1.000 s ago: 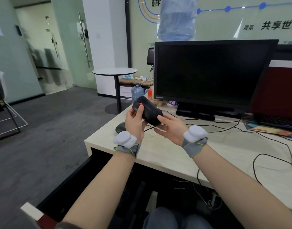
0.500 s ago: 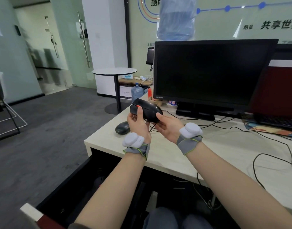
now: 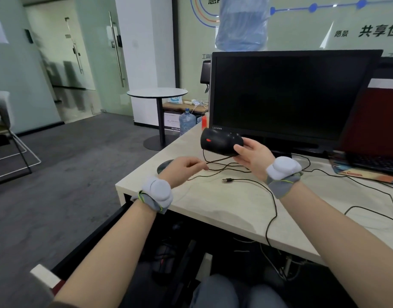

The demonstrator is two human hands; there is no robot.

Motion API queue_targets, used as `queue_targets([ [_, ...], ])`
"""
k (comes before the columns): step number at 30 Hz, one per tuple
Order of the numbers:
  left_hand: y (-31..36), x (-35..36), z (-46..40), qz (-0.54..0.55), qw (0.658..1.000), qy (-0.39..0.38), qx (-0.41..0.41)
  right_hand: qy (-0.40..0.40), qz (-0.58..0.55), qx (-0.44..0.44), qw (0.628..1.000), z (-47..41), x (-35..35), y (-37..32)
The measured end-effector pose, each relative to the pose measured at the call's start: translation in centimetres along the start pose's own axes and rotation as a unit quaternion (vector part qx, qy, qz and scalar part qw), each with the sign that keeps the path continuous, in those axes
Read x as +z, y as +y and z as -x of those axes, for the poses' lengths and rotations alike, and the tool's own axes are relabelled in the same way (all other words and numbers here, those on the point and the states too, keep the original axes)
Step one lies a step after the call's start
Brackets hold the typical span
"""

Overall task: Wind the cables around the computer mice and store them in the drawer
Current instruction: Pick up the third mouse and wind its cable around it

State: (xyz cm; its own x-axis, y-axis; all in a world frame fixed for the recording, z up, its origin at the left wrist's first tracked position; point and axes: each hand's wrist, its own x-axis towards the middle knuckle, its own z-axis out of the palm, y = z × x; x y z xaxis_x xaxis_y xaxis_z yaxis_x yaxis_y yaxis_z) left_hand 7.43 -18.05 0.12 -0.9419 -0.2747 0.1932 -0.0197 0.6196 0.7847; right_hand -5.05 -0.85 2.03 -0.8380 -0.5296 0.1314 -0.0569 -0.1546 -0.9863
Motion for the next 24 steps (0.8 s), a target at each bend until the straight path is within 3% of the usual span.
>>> queue_targets([
  [2,0.5,-0.9,-0.2,-0.079,0.996,-0.017,0.028,-0.004,0.053,-0.002,0.999,0.1,-0.4,0.6],
  [6,2.0,-2.7,-1.0,-0.162,0.982,0.035,0.088,-0.034,0.122,0.007,0.992,0.6,-0.5,1.2],
  [13,2.7,-4.0,-2.0,0.008,0.993,0.016,0.119,-0.218,0.143,0.071,0.963,1.9,0.3,0.0],
  [17,2.6,-2.9,-1.8,0.219,0.971,0.008,0.097,-0.258,-0.023,0.102,0.96,2.3,0.7,-0.5],
  [19,2.5,-2.0,-1.6,0.272,0.96,0.015,0.07,-0.252,-0.106,0.102,0.957,2.3,0.7,-0.6],
  [22,2.9,-0.2,-1.5,0.257,0.963,0.08,-0.016,-0.185,-0.19,0.08,0.961,1.8,0.9,-0.3],
  [24,3.1,1.2,-1.7,0.193,0.98,0.052,-0.007,-0.123,-0.222,0.065,0.965,1.2,1.3,0.1],
])
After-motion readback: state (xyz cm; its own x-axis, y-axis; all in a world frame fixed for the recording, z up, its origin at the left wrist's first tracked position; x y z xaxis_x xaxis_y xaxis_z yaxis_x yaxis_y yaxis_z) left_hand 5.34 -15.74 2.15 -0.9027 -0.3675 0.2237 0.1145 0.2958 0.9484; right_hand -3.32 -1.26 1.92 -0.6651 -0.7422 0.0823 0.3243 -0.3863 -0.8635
